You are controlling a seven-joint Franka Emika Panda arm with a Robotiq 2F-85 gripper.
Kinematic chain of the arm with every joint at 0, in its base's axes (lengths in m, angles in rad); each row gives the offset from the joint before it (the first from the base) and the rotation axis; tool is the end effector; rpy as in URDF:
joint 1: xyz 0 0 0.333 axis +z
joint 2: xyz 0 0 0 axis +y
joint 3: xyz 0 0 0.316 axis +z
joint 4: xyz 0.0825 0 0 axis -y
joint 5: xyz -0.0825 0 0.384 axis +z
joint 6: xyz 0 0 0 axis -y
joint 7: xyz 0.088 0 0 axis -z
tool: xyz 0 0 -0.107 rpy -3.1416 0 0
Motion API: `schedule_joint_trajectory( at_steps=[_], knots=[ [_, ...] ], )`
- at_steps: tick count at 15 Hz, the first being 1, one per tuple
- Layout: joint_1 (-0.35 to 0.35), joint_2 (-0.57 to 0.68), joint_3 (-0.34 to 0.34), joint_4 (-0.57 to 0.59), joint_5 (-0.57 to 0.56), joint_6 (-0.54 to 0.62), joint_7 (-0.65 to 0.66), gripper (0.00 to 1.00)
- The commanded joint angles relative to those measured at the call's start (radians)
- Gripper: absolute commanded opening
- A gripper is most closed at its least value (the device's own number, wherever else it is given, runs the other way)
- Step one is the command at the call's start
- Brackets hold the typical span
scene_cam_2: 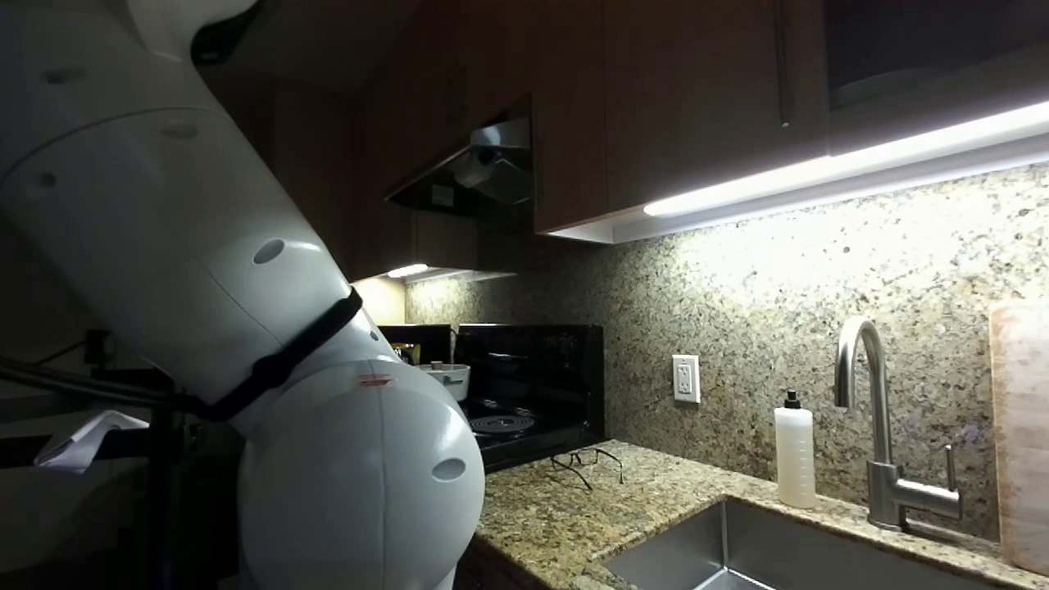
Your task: Open the right door of the cabinet above the sink
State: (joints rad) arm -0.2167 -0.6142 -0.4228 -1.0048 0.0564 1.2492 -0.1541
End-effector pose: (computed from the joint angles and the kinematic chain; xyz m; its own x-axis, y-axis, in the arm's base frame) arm 0.0201 -0.1966 0.9997 0.5607 -0.3647 0.7434 -0.3952 -0.9068 -0.1467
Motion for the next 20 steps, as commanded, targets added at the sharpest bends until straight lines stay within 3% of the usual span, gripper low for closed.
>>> schedule_joint_trajectory(
  at_steps=[1, 16, 20],
  knots=[
    [0.000, 0.000, -0.004, -0.003, 0.000, -0.006, 0.000, 1.00],
    [0.012, 0.008, -0.041, 0.012, 0.000, -0.039, -0.015, 1.00],
    [0.011, 0.005, -0.008, -0.020, -0.003, -0.051, -0.029, 1.00]
  ],
)
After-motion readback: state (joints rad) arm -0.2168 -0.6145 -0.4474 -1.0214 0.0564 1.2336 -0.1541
